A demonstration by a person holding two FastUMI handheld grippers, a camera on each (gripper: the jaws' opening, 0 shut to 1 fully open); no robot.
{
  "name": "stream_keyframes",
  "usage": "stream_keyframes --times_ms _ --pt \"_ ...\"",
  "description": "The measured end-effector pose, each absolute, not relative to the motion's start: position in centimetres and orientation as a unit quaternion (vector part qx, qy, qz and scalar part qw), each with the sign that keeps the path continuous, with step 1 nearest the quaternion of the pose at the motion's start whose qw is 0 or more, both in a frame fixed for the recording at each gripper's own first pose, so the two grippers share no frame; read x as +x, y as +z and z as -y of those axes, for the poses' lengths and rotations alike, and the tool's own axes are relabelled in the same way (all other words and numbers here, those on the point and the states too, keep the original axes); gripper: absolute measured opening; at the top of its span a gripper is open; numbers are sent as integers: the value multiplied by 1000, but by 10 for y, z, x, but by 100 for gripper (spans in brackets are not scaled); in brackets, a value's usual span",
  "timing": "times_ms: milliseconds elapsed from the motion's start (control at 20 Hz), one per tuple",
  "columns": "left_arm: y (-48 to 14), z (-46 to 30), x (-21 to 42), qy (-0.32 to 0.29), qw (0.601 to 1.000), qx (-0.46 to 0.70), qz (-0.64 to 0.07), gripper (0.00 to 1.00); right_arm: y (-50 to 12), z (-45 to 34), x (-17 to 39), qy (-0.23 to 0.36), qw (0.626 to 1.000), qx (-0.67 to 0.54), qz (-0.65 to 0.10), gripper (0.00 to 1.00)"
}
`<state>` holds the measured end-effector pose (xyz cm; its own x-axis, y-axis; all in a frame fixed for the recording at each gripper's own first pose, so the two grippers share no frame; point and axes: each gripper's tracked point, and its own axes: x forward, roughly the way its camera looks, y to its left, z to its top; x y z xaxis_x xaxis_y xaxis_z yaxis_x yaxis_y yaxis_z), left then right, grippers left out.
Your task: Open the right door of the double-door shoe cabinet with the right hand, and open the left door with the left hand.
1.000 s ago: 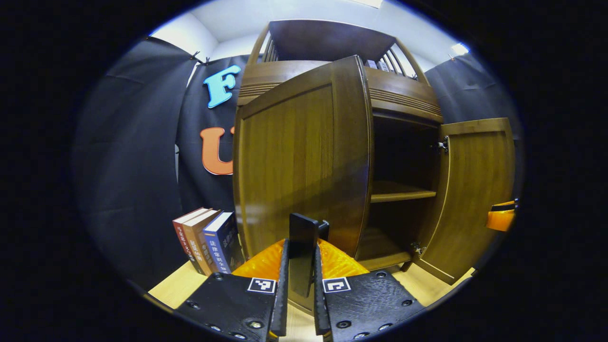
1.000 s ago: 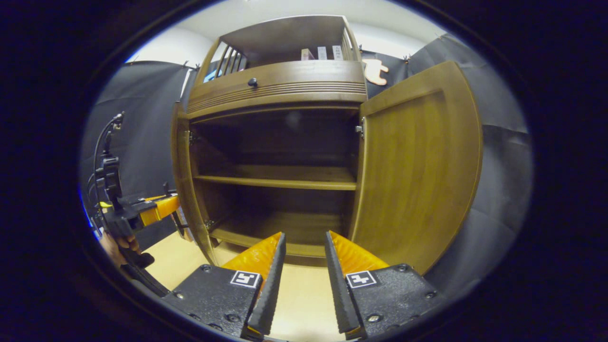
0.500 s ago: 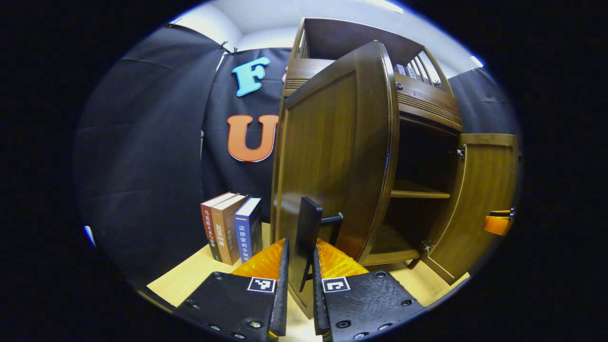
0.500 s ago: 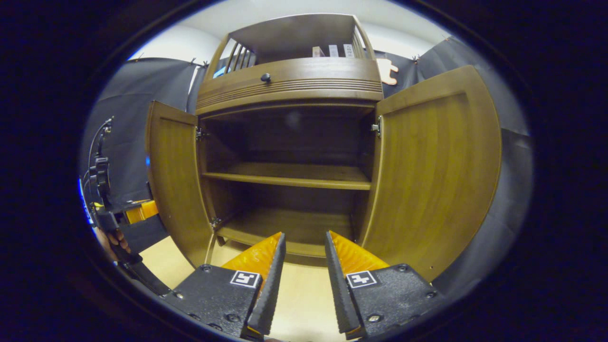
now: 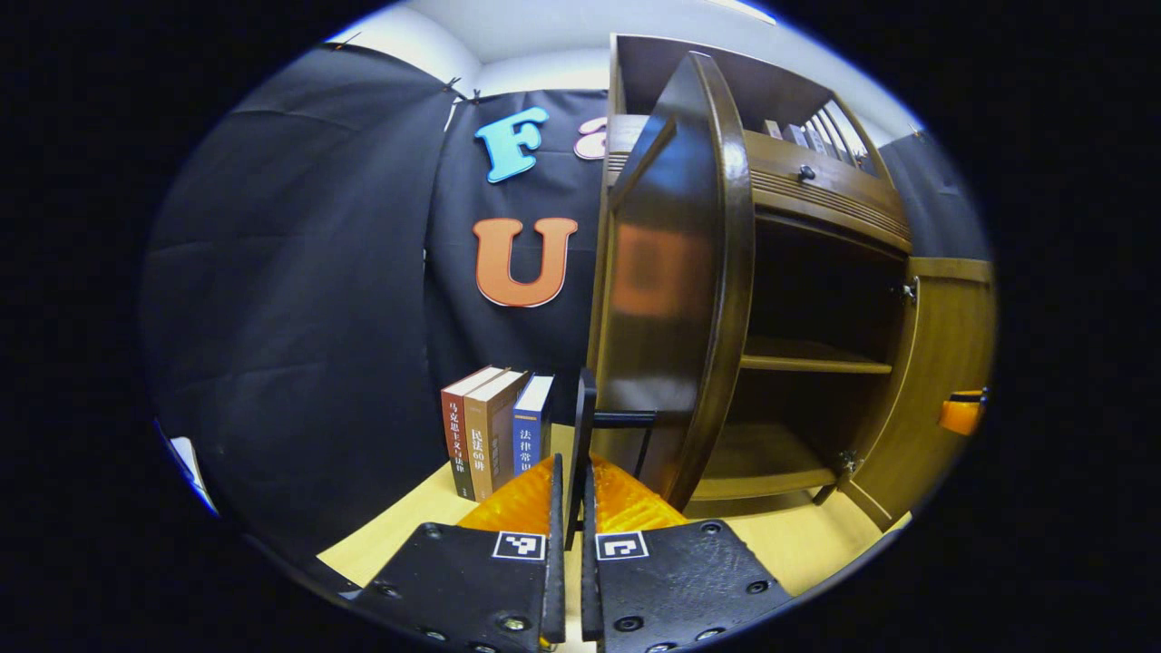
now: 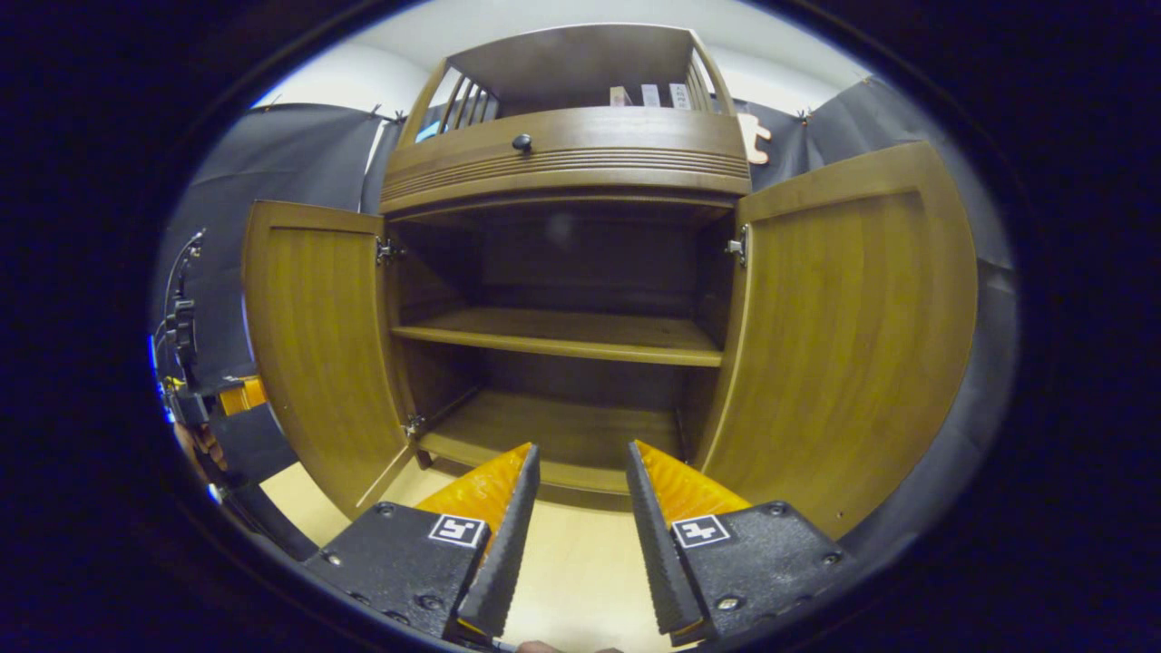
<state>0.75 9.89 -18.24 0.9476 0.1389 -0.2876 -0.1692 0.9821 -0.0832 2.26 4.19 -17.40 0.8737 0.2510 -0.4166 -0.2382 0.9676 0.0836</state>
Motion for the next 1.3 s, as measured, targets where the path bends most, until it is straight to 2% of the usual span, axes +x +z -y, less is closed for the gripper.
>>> stream_keyframes --times_ms 250,300,350,450,700,750,800,850,900,950,1100,1150,1300 --pt "-179 -125 -11 100 985 -37 -136 4 -169 -41 26 125 969 13 -213 64" --pt "-179 -136 -16 115 984 -31 -135 14 -168 -41 29 126 969 12 -214 64" --pt "-176 -145 -20 128 983 -29 -132 0 -167 -42 31 127 969 10 -214 64" --pt "-168 -161 -29 150 980 -31 -125 0 -163 -44 35 131 969 8 -211 63" --pt "-139 -160 -36 162 982 -10 -101 0 -144 -47 40 138 972 6 -191 64" --pt "-130 -154 -33 157 983 -9 -93 14 -139 -47 38 138 973 7 -186 64" --pt "-119 -144 -36 153 985 -10 -82 4 -133 -45 37 135 974 7 -181 65" --pt "-107 -133 -35 141 987 -14 -73 0 -129 -42 38 133 975 6 -177 65" --pt "-96 -120 -33 130 989 -17 -62 26 -122 -39 37 131 977 5 -171 71" --pt "-86 -108 -31 119 991 -18 -51 36 -117 -37 37 128 978 4 -165 77" --pt "-59 -76 -22 88 995 -27 -29 68 -100 -31 34 119 982 7 -147 80" --pt "-53 -65 -19 78 996 -31 -22 72 -95 -29 34 116 983 10 -143 78" --pt "-40 -39 -10 54 997 -45 -15 84 -84 -19 33 104 986 15 -131 86"
